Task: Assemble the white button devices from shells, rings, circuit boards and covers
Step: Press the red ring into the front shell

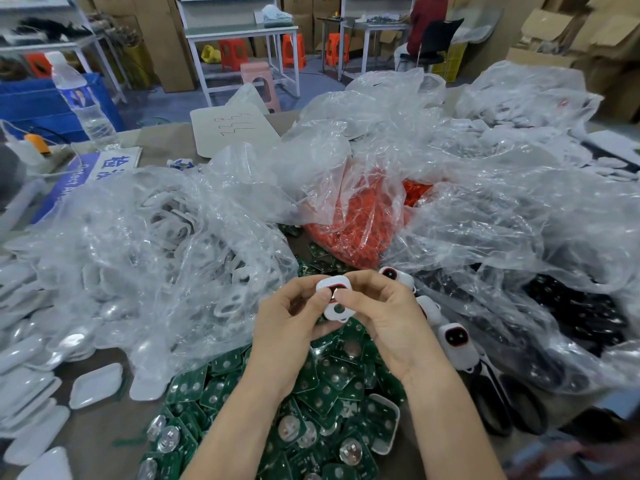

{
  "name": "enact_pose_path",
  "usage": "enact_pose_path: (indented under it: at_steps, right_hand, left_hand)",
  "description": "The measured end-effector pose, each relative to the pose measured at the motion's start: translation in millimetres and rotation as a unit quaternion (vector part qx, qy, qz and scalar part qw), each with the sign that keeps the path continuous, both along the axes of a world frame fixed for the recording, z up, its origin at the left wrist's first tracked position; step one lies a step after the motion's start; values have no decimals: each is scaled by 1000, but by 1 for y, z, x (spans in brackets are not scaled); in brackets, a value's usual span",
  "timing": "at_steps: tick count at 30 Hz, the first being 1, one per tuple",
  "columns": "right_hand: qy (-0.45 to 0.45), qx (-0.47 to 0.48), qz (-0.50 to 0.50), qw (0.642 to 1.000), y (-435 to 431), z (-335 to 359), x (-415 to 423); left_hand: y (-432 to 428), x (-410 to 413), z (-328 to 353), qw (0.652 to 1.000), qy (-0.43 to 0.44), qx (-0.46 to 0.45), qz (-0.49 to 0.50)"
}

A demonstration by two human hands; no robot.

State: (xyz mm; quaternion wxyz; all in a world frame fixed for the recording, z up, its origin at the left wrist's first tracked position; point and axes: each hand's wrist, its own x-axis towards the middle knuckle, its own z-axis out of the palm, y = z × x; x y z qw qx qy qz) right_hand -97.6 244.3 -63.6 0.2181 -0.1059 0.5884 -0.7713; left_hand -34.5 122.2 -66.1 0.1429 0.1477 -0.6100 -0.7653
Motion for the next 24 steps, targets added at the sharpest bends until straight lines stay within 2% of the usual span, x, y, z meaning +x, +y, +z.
enact_pose_path:
  at_steps: [3, 7, 11, 15, 19, 24]
  right_hand:
    - [-31, -33, 0, 999, 0, -1, 0]
    - [-1, -18, -15, 1000, -3, -2, 3]
    - [21, -36, 2, 999, 0, 1, 2]
    - [35, -35, -21, 999, -1, 1, 2]
    - [2, -55, -23, 998, -2, 1, 2]
    - [-93, -128, 2, 987, -1, 1, 0]
  left_hand:
    - [-2, 0, 0, 1000, -3, 3, -29]
    - [-4, 0, 1, 999, -6, 21, -32]
    - [-6, 1, 6, 996, 2, 87, -34]
    - [-7, 1, 8, 991, -3, 128, -44]
    - [-7, 2, 9, 992, -5, 123, -42]
    - [-8, 1, 9, 992, 0, 115, -47]
